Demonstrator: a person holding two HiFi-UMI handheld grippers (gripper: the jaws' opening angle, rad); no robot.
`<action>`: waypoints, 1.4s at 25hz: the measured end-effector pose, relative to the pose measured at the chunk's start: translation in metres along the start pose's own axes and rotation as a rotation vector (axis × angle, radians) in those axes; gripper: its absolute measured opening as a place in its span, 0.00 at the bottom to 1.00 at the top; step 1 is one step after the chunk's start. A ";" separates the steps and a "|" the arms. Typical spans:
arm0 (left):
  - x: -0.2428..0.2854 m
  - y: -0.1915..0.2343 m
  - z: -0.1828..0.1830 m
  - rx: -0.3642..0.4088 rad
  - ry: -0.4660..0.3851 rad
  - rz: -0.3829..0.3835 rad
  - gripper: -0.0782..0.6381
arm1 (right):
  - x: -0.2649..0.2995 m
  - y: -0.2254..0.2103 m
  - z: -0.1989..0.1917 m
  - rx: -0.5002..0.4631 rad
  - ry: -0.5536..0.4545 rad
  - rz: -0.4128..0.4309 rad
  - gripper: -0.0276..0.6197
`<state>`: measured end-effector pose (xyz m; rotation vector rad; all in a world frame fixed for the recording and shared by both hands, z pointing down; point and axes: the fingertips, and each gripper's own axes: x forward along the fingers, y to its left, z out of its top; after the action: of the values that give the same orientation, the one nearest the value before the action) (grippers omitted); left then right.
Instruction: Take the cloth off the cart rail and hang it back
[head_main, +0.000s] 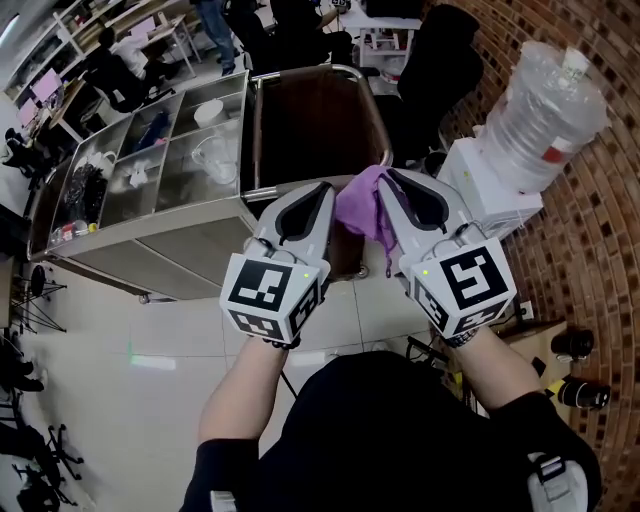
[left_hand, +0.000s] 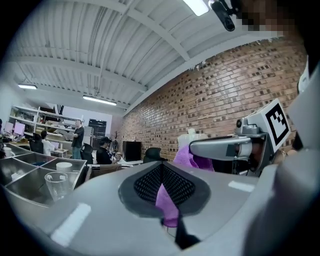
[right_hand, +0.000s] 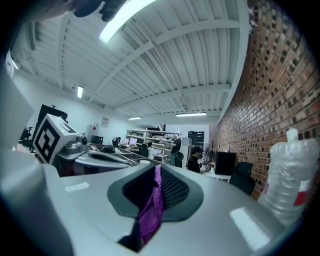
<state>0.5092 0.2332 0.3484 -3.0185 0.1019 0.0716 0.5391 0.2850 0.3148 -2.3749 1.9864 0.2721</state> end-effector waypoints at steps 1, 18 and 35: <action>0.002 -0.002 -0.001 0.003 0.001 0.005 0.11 | -0.001 -0.001 -0.003 0.001 0.006 0.004 0.09; 0.016 -0.020 -0.002 0.015 0.011 0.055 0.11 | -0.015 -0.019 -0.006 0.012 -0.015 0.053 0.09; 0.016 -0.019 0.004 0.043 0.027 0.205 0.11 | -0.011 -0.018 0.007 0.013 -0.056 0.193 0.09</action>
<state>0.5266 0.2511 0.3462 -2.9562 0.4103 0.0471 0.5540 0.2996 0.3083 -2.1453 2.1857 0.3263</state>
